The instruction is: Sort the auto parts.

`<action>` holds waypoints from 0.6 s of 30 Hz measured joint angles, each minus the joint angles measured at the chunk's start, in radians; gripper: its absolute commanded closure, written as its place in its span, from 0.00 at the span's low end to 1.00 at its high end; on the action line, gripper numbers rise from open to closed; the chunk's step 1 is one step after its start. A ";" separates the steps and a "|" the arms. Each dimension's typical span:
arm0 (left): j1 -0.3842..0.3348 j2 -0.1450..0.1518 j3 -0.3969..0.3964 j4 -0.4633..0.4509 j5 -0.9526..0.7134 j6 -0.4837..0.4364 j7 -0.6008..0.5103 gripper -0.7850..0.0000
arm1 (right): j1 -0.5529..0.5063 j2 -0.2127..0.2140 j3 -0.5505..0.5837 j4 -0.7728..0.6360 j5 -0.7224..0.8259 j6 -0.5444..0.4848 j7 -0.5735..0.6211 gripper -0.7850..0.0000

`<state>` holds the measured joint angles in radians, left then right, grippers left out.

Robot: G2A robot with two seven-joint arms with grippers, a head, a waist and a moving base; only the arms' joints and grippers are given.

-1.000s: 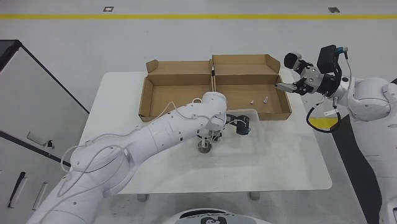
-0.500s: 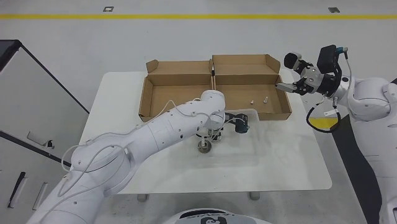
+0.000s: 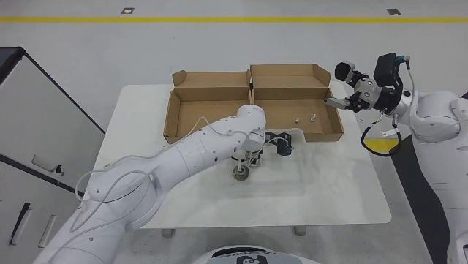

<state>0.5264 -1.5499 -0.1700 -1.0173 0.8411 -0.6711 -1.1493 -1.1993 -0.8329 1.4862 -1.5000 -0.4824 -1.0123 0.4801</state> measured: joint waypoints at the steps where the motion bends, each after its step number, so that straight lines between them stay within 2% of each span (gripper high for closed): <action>1: 0.000 -0.002 0.000 0.003 0.001 -0.001 0.001 0.68 | 0.000 0.000 0.000 0.000 0.000 0.000 0.000 0.00; 18: 0.004 -0.026 0.000 0.060 0.016 -0.022 0.022 0.73 | 0.000 0.000 0.000 0.000 0.000 0.000 0.000 0.00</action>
<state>0.5303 -1.5758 -0.1700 -0.9576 0.8575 -0.6932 -1.1272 -1.1993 -0.8329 1.4862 -1.5000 -0.4824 -1.0123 0.4801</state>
